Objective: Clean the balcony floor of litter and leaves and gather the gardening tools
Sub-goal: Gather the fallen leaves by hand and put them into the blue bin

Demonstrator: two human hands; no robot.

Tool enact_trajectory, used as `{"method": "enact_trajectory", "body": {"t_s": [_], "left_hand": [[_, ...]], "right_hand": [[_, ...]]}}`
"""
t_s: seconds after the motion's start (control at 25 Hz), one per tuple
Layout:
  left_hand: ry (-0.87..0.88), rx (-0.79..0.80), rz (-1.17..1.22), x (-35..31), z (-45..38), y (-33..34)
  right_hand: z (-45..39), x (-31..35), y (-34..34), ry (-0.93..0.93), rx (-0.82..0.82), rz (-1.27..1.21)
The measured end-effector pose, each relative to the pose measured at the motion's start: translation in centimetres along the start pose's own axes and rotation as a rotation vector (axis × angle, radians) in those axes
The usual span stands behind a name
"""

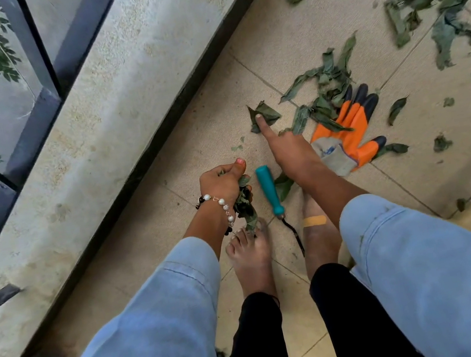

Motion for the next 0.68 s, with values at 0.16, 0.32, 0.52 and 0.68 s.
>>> {"method": "enact_trajectory", "body": {"t_s": [0.16, 0.32, 0.52, 0.68], "left_hand": [[0.004, -0.009, 0.017, -0.5, 0.0, 0.0], [0.022, -0.026, 0.001, -0.7, 0.7, 0.0], [-0.068, 0.064, -0.016, 0.4, 3.0, 2.0], [-0.196, 0.096, 0.314, -0.4, 4.8, 3.6]], "right_hand": [[-0.6, -0.3, -0.1, -0.062, -0.071, 0.067], [1.3, -2.0, -1.1, 0.209, -0.296, -0.485], [6.1, 0.7, -4.4, 0.314, -0.56, -0.872], [8.5, 4.9, -4.4, -0.051, -0.407, -0.573]]}}
Point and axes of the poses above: each hand's wrist, its own z-axis away from the middle knuckle, its own y-axis out of the palm, x = y × z, the point moved 4 cm from there along -z, towards the middle knuckle
